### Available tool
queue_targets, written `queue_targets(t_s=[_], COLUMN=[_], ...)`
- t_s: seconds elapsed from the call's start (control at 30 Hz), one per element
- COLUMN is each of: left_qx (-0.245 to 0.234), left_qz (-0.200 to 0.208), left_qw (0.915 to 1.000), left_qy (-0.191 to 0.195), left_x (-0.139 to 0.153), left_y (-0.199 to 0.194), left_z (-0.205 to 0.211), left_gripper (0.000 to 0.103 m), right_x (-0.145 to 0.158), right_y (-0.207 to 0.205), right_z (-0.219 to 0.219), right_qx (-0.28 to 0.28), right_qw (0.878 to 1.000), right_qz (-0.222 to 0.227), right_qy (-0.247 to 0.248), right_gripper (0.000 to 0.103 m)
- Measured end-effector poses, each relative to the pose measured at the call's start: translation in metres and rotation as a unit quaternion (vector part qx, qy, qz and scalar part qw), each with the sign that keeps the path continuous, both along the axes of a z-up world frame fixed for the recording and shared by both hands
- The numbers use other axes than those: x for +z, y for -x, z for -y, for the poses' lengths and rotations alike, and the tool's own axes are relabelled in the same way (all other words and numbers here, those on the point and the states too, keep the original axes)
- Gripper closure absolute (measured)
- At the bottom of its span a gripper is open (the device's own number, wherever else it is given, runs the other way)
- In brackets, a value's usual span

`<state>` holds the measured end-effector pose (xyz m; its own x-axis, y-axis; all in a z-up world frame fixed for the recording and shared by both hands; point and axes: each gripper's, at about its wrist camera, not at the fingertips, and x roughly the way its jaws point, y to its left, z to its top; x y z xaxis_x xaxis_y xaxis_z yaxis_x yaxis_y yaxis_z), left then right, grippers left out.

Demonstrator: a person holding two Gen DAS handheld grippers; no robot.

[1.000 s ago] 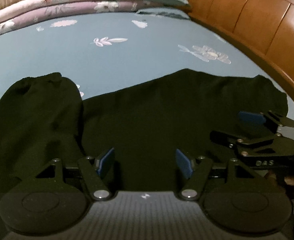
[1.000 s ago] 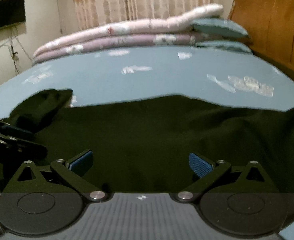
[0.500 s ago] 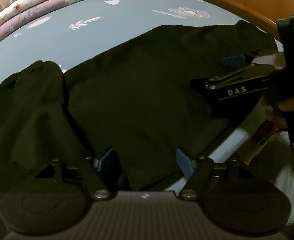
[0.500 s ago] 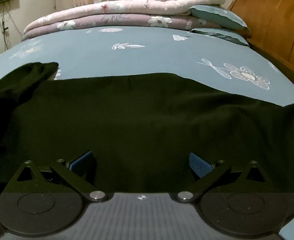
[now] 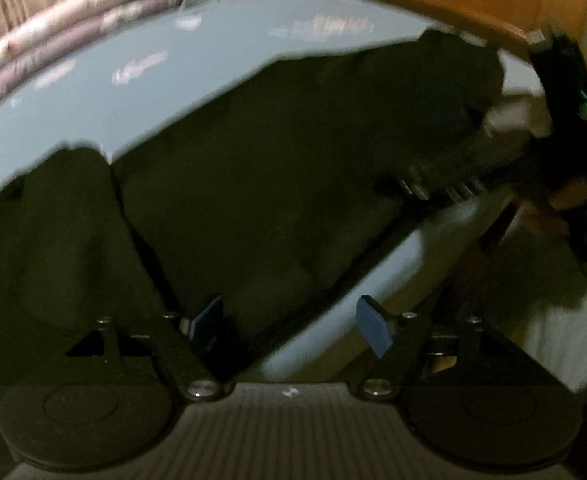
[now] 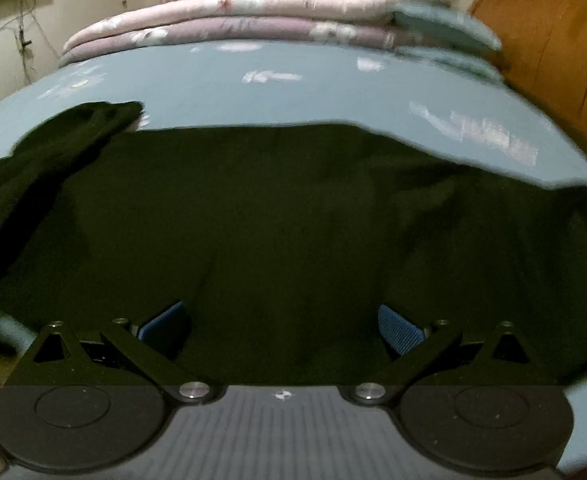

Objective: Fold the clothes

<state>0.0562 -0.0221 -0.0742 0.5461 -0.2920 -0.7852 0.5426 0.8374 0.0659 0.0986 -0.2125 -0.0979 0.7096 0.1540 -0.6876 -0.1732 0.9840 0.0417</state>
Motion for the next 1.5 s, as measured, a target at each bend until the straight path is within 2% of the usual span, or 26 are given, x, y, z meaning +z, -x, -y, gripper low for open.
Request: queue_targets(t_s=[0.07, 0.13, 0.2, 0.27, 0.33, 0.4, 0.5, 0.6, 0.7, 0.8, 0.9, 1.03, 1.17, 1.23, 1.33, 1.4, 1.5], left_qx=[-0.005, -0.011, -0.016, 0.003, 0.019, 0.022, 0.026, 0.011, 0.006, 0.013, 0.013, 0.026, 0.055, 0.060, 0.069, 0.075, 0.083], left_qz=[0.010, 0.003, -0.009, -0.032, -0.043, -0.038, -0.039, -0.015, -0.013, -0.040, -0.033, -0.044, -0.038, -0.036, -0.043, -0.047, -0.053], left_qw=[0.9998, 0.9995, 0.9988, 0.9983, 0.9971, 0.9960, 0.9952, 0.9957, 0.9948, 0.9940, 0.9947, 0.9935, 0.9924, 0.9924, 0.9929, 0.9930, 0.9926], left_qy=[0.014, 0.031, 0.044, 0.050, 0.061, 0.077, 0.086, 0.091, 0.101, 0.102, 0.097, 0.102, 0.104, 0.101, 0.087, 0.078, 0.071], left_x=[0.004, 0.000, -0.007, -0.019, -0.025, -0.025, -0.017, -0.008, -0.008, -0.022, -0.031, -0.029, -0.021, -0.019, -0.017, -0.018, -0.021], left_y=[-0.005, -0.011, -0.014, -0.015, -0.012, -0.006, -0.008, -0.016, -0.030, -0.036, -0.026, -0.024, -0.028, -0.031, -0.037, -0.040, -0.045], left_z=[0.003, 0.004, 0.006, 0.001, -0.008, -0.018, -0.021, -0.012, 0.002, 0.010, 0.009, 0.001, -0.005, -0.006, -0.003, 0.000, 0.004], left_gripper=[0.029, 0.029, 0.029, 0.029, 0.028, 0.027, 0.027, 0.027, 0.027, 0.027, 0.026, 0.026, 0.026, 0.026, 0.026, 0.026, 0.026], right_x=[0.010, 0.015, 0.012, -0.001, -0.010, -0.015, -0.010, 0.003, -0.003, -0.011, -0.019, -0.027, -0.012, 0.000, 0.010, 0.007, -0.002], right_y=[0.014, 0.015, 0.008, 0.004, 0.014, 0.028, 0.030, 0.022, 0.016, 0.010, 0.004, 0.008, -0.008, -0.012, -0.032, -0.051, -0.062], right_z=[0.014, 0.021, 0.023, 0.023, 0.019, 0.017, 0.022, 0.027, 0.034, 0.041, 0.049, 0.045, 0.044, 0.043, 0.037, 0.042, 0.064], right_qx=[-0.016, -0.039, -0.048, -0.047, -0.039, -0.041, -0.041, -0.062, -0.078, -0.093, -0.109, -0.123, -0.117, -0.119, -0.127, -0.141, -0.179], right_qw=[1.000, 0.999, 0.999, 0.999, 0.999, 0.998, 0.999, 0.997, 0.996, 0.995, 0.993, 0.990, 0.992, 0.990, 0.980, 0.977, 0.973], right_qz=[0.014, 0.031, 0.019, -0.015, 0.001, 0.027, 0.027, 0.039, 0.041, 0.041, 0.041, 0.059, 0.028, 0.054, 0.104, 0.092, 0.054], right_qy=[-0.020, -0.009, 0.002, 0.005, 0.025, 0.032, 0.021, 0.006, 0.011, 0.018, 0.025, 0.035, 0.033, 0.043, 0.108, 0.131, 0.132], right_gripper=[0.000, 0.000, 0.000, 0.000, 0.000, 0.000, 0.000, 0.000, 0.000, 0.000, 0.000, 0.000, 0.000, 0.000, 0.000, 0.000, 0.000])
